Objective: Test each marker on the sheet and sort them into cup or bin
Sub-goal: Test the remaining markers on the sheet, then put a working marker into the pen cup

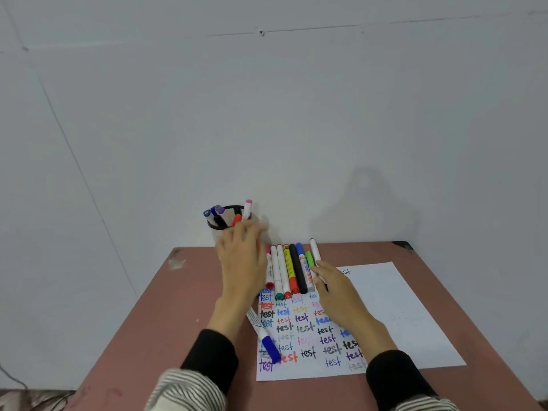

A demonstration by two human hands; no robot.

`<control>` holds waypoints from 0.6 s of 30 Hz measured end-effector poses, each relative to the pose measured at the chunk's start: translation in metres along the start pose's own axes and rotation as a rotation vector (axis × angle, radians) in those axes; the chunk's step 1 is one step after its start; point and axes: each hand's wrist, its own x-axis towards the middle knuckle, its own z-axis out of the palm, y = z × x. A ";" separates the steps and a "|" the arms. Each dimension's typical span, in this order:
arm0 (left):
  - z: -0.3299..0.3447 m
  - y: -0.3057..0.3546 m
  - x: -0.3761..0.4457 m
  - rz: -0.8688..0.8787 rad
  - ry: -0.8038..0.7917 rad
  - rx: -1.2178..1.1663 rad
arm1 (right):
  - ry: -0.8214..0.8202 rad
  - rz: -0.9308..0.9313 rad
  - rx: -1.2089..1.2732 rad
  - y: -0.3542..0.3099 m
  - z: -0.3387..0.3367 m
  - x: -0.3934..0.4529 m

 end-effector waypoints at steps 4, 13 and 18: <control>0.018 -0.001 -0.031 -0.072 -0.179 -0.140 | 0.023 -0.006 0.009 0.000 -0.002 -0.002; 0.037 -0.011 -0.033 -0.084 -0.325 -0.156 | 0.273 0.205 0.143 -0.022 -0.019 0.032; 0.040 -0.009 -0.031 -0.054 -0.326 -0.170 | 0.021 0.386 -0.098 -0.036 -0.021 0.069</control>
